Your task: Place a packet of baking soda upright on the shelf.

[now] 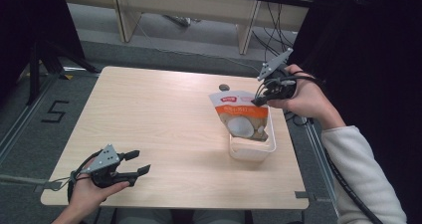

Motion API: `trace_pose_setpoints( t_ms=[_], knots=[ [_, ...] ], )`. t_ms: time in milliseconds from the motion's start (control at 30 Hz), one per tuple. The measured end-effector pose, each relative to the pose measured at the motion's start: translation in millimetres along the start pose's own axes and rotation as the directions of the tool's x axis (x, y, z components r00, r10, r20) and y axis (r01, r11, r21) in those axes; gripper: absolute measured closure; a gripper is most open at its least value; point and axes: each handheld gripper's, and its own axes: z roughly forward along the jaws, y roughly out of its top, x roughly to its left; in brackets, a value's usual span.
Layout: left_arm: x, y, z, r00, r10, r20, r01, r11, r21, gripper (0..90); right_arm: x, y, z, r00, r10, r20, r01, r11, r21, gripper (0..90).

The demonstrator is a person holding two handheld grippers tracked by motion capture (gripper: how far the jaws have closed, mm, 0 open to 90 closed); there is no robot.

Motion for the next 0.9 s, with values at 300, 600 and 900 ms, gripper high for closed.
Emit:
trace_pose_setpoints(
  t_ms=[300, 600, 900],
  knots=[
    [-1.5, -0.7, 0.4, 0.9995, -0.031, -0.003, 0.031, 0.9995, 0.0, 34.4, -2.9, -5.9, -1.4, 1.0, 0.008, 0.004, -0.008, 0.9999, 0.015, 90.0],
    [0.3, 0.2, 0.1, 1.0, 0.0, 0.001, 0.0, 1.0, -0.002, 34.4, -5.5, -11.4, -2.0, 1.0, 0.003, 0.005, -0.004, 0.9994, 0.034, 90.0],
    [0.2, 0.2, 0.1, 1.0, -0.005, 0.001, 0.005, 1.0, -0.004, 34.2, -6.9, -15.3, 0.6, 1.0, 0.002, 0.007, -0.002, 0.9984, 0.057, 90.0]
  ],
)
